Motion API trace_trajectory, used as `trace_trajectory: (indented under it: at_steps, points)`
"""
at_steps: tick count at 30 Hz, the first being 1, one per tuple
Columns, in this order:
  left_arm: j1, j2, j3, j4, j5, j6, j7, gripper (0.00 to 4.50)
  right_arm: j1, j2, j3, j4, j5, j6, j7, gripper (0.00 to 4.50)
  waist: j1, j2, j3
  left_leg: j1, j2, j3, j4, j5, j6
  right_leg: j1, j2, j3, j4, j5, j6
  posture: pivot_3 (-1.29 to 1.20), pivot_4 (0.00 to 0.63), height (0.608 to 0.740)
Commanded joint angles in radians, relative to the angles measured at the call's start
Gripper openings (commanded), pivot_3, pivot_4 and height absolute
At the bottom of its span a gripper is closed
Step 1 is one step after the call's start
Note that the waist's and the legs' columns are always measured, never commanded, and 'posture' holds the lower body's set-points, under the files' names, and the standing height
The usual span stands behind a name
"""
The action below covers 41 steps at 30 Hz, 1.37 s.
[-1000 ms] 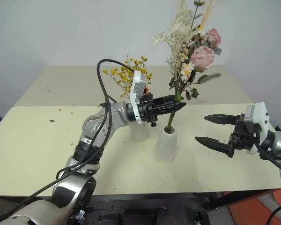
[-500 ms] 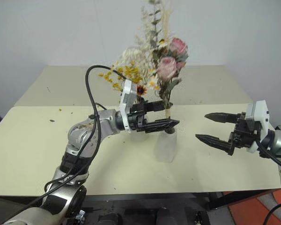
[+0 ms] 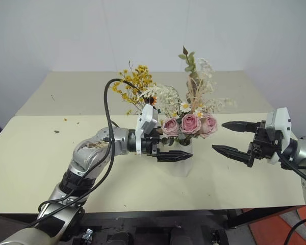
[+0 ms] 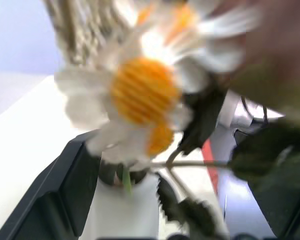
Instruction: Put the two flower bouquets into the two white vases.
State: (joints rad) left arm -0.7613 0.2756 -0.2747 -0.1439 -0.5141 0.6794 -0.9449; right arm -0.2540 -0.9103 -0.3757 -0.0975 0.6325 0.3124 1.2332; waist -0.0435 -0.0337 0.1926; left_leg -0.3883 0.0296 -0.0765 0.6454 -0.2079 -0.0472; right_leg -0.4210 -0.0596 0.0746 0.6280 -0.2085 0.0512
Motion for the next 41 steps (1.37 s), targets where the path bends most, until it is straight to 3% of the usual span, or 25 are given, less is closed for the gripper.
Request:
trace_trajectory:
  at_steps: [1,14,25,34,41]
  points:
    - [-0.008,0.025,-0.002,-0.037,0.017,-0.026,-0.017,4.47,-0.010,-0.002,-0.020,-0.008,0.006,-0.023,-0.002,4.45,-0.001,0.000,0.000,0.000,0.000,0.000,0.000,0.000,0.000,0.000,0.000,0.000,0.000,0.000,0.000,0.00,0.150,0.740]
    - [0.107,0.259,0.136,-0.167,-0.040,-0.094,-0.139,4.47,-0.028,-0.015,-0.007,0.025,-0.005,-0.025,0.016,4.45,-0.001,0.000,0.000,0.000,0.000,0.000,0.000,0.000,0.000,0.000,0.000,0.000,0.000,0.000,0.000,0.00,0.150,0.740]
    - [0.245,0.418,0.280,-0.231,-0.059,-0.066,-0.111,4.47,0.000,-0.037,-0.030,0.008,0.014,0.009,0.049,4.45,-0.002,0.001,0.000,0.000,0.001,0.000,0.000,0.000,0.000,-0.001,0.000,0.000,0.000,0.000,0.000,0.00,0.150,0.740]
    - [0.490,0.561,0.502,-0.278,-0.057,-0.087,-0.084,4.47,0.099,-0.036,-0.089,-0.068,0.051,0.048,0.019,4.45,-0.002,0.001,0.000,0.000,0.002,0.001,0.000,0.000,0.000,-0.001,0.000,0.000,0.000,-0.001,-0.001,0.00,0.150,0.740]
    - [0.620,0.569,0.702,-0.301,-0.090,-0.083,-0.018,4.47,0.127,-0.030,-0.114,-0.074,0.051,0.047,0.004,4.45,0.001,0.001,0.000,0.000,0.002,0.001,0.000,0.000,0.000,-0.001,0.000,-0.001,0.000,-0.001,-0.001,0.00,0.150,0.740]
